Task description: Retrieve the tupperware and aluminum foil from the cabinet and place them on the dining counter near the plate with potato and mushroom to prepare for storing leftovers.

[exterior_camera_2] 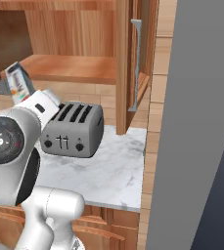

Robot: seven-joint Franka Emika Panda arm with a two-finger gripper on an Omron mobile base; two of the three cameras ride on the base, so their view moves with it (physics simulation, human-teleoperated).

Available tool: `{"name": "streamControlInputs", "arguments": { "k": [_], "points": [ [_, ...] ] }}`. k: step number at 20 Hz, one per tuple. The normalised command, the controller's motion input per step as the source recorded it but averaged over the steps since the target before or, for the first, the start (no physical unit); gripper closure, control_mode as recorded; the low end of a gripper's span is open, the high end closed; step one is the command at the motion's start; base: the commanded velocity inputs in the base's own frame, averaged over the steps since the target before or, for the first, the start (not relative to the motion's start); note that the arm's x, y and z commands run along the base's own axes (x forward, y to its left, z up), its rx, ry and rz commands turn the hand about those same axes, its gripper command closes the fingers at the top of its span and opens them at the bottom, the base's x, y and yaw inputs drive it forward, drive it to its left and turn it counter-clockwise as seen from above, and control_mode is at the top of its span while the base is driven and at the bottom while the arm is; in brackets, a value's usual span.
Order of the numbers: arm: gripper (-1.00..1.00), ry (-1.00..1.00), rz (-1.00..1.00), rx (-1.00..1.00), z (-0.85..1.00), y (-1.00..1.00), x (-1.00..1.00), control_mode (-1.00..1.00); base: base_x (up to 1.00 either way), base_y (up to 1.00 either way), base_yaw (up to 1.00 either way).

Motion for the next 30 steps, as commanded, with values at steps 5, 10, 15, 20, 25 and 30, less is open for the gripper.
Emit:
{"name": "streamControlInputs", "arguments": {
  "k": [5,10,15,20,25,30],
  "points": [
    [1.0,0.04,0.04,-0.03,0.03,0.01,-0.2,1.0,-0.78,0.23,0.2],
    [1.0,0.0,0.0,0.0,0.0,0.0,0.0,1.0,-0.67,0.83,0.39],
    [1.0,0.0,0.0,0.0,0.0,0.0,0.0,1.0,-0.21,1.0,0.59],
    [1.0,0.0,0.0,0.0,0.0,0.0,0.0,1.0,0.0,1.0,0.55],
    [1.0,0.0,0.0,0.0,0.0,0.0,0.0,1.0,0.19,1.0,0.45],
    [1.0,0.0,0.0,0.0,0.0,0.0,0.0,1.0,0.36,1.0,0.43]
  ]
}}
